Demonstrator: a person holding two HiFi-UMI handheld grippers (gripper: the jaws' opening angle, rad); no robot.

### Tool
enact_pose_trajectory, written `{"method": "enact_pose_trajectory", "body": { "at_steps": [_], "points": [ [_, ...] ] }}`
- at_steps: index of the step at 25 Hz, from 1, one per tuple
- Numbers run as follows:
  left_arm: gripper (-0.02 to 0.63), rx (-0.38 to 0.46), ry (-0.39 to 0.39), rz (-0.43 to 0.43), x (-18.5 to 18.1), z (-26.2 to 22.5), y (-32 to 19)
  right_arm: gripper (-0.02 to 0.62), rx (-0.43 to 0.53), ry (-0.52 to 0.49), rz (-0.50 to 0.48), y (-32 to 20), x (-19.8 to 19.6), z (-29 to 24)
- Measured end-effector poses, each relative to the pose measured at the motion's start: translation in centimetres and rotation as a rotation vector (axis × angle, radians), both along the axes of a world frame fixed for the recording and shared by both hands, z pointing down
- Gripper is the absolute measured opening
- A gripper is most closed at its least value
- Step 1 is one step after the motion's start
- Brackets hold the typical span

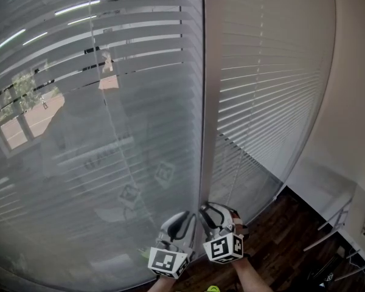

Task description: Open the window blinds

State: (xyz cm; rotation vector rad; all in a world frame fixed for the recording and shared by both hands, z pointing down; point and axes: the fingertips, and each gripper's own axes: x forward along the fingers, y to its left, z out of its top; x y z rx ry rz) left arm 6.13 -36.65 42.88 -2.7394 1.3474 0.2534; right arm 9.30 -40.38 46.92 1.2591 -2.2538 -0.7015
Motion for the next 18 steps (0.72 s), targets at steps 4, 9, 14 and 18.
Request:
{"method": "enact_pose_trajectory", "body": {
  "at_steps": [4,9,14,18],
  "points": [
    [0.071,0.001,0.001,0.004,-0.02,-0.07,-0.05,0.126,-0.037,-0.081,0.001,-0.15,0.13,-0.05],
    [0.071,0.001,0.001,0.008,-0.07,-0.06,-0.09,0.126,-0.088,-0.193,-0.001,-0.33,0.31,-0.19],
    [0.067,-0.005,0.004,0.005,-0.16,-0.13,-0.07,0.126,-0.138,-0.298,0.005,-0.47,0.57,-0.13],
    [0.067,-0.004,0.003,0.004,-0.21,-0.17,-0.09,0.127,-0.196,-0.409,0.005,-0.62,0.73,-0.21]
  ]
}}
